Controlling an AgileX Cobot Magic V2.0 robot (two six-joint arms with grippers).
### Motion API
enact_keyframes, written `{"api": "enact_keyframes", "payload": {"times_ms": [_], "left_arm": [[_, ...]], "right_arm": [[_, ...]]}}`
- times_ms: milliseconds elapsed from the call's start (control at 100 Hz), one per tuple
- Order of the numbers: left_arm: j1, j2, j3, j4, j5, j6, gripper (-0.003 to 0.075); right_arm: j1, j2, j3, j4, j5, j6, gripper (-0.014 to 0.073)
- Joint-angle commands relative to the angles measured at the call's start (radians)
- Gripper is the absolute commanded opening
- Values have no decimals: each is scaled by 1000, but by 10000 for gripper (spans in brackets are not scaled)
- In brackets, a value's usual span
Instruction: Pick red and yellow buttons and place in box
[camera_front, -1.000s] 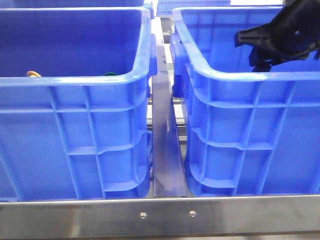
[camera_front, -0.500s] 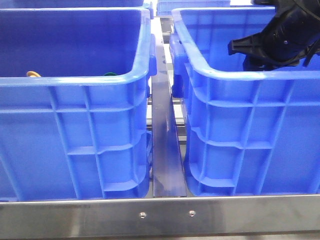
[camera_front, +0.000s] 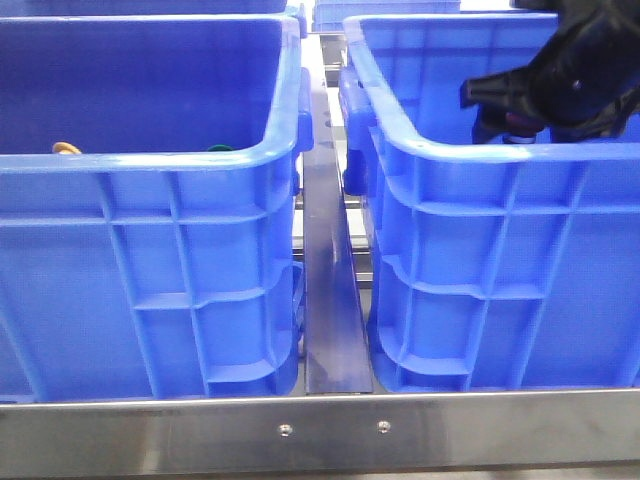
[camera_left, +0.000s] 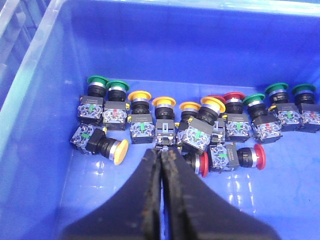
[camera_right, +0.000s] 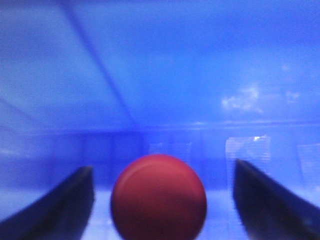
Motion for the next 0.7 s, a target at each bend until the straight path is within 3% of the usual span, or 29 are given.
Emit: {"api": "enact_keyframes", "payload": {"times_ms": [0, 310, 690], "left_arm": [[4, -4, -27, -4, -71, -3, -20], [4, -4, -27, -4, -71, -3, -20], [4, -4, -27, -4, -71, -3, -20]], "right_arm": [[-2, -90, -14, 6, 13, -9, 636], [-2, -318, 101, 14, 76, -9, 636], [-2, -783, 375, 14, 94, -9, 635]]}}
